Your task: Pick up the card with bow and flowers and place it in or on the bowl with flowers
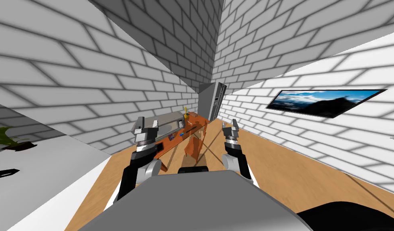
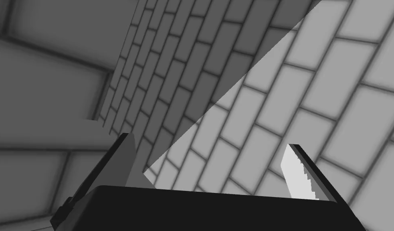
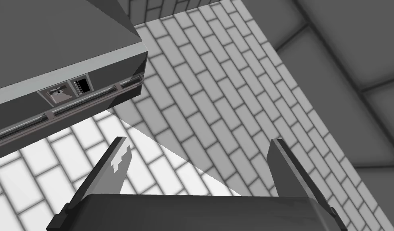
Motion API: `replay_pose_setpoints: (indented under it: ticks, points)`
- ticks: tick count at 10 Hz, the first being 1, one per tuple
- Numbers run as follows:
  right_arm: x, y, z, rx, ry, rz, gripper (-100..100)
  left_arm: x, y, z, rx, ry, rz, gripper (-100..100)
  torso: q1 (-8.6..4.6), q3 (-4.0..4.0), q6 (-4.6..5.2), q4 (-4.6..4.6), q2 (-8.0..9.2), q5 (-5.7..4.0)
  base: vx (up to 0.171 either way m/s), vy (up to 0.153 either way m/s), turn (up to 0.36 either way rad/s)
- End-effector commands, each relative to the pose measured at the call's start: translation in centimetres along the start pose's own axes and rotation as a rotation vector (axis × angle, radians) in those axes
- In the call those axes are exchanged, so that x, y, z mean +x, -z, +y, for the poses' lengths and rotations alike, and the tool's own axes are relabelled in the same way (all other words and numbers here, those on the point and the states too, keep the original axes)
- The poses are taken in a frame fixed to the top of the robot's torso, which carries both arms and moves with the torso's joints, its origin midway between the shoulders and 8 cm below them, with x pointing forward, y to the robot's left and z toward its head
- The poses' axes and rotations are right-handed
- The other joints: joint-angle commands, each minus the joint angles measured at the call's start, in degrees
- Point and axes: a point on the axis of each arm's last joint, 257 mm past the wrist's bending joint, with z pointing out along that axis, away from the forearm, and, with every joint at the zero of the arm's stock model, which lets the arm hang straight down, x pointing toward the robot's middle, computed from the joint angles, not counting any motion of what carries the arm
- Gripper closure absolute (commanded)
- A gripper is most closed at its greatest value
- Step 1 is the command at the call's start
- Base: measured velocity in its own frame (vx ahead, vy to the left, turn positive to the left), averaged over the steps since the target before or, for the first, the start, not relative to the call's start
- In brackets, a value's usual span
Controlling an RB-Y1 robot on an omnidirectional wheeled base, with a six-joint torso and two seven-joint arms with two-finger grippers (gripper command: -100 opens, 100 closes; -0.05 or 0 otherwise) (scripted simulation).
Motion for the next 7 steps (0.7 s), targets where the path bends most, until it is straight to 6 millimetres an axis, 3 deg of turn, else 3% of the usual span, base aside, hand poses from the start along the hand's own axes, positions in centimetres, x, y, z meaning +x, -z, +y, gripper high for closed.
replay_pose_setpoints:
  ticks: [1,2,6,7]
  points:
    - [0.0,0.0,0.0,0.0,0.0,0.0,0,0.4,0.3,2.7,-0.066,0.031,0.03,-100,0.0,0.0,0.0,0.0,0.0,0.0,-0.05,0.047,-0.168]
    - [0.0,0.0,0.0,0.0,0.0,0.0,0,0.4,0.3,2.7,-0.066,0.031,0.03,-100,0.17,0.07,0.03,0.02,0.13,0.03,-0.066,0.057,-0.127]
    - [0.0,0.0,0.0,0.0,0.0,0.0,0,0.9,1.5,9.0,-0.227,0.117,0.061,-100,0.3,0.18,0.02,0.07,0.32,0.07,-0.081,0.059,-0.153]
    - [0.0,0.0,0.0,0.0,0.0,0.0,0,0.9,1.7,9.5,-0.238,0.116,0.06,-100,0.33,0.18,0.01,0.07,0.32,0.08,-0.062,0.066,-0.049]
